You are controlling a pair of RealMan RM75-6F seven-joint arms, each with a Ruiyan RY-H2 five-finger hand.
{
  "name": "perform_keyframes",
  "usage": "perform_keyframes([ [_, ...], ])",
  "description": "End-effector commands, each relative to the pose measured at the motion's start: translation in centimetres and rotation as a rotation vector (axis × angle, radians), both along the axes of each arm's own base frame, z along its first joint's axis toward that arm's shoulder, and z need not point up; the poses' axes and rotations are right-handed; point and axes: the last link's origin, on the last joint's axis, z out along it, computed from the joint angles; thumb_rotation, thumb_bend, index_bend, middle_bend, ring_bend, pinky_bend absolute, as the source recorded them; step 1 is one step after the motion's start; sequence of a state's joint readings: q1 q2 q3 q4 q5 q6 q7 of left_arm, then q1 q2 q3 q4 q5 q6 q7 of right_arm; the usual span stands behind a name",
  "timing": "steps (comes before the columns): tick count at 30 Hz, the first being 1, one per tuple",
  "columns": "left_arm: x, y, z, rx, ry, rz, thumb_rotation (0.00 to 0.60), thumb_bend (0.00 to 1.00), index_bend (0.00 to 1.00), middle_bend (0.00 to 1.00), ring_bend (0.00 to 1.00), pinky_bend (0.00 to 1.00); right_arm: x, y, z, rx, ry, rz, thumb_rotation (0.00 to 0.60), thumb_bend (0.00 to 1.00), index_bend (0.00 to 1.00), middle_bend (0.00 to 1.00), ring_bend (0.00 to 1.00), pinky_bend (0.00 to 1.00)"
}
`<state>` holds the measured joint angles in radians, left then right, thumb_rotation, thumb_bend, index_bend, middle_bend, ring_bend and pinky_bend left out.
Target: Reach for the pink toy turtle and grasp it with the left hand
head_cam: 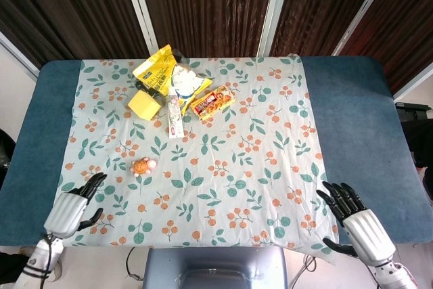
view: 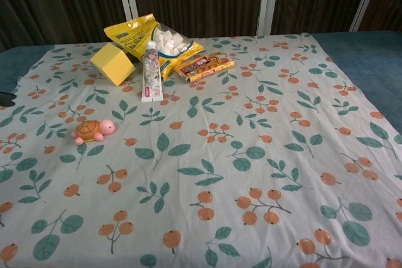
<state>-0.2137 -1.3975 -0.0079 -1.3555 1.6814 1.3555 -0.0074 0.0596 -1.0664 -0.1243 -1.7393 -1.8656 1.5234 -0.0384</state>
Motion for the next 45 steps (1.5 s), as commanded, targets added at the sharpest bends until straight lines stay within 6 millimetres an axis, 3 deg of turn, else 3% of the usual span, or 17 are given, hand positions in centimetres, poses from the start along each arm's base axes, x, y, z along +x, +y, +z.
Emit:
perform_keyframes([
  [1,1.3,4.9,-3.9,0.001,-0.058,0.027,0.600,0.38,0.12,0.23,0.87,1.00,-0.1,-0.1,0.1,-0.010,0.001,-0.006,0.600,0.12,0.00,0.00,0.00,0.00],
  [11,4.8,7.9,-8.1,0.045,-0.044,-0.057,0.600,0.38,0.18,0.21,0.93,1.00,-0.5,-0.6,0.3,-0.024,0.006,-0.030,0.600,0.12,0.00,0.00,0.00,0.00],
  [19,4.6,9.4,-10.1,0.048,0.072,-0.036,0.600,0.38,0.22,0.20,0.93,1.00,-0.5,-0.5,0.7,-0.032,0.000,-0.033,0.600,0.11,0.00,0.00,0.00,0.00],
  [37,3.4,10.8,-10.8,0.085,0.158,-0.009,0.600,0.38,0.42,0.41,0.94,1.00,-0.6,-0.5,1.0,-0.043,-0.001,-0.036,0.600,0.12,0.00,0.00,0.00,0.00],
  [45,3.3,11.0,-10.6,0.127,0.152,-0.010,0.600,0.41,0.65,0.68,0.97,1.00,-0.6,-0.6,1.0,-0.043,0.000,-0.037,0.600,0.12,0.00,0.00,0.00,0.00],
])
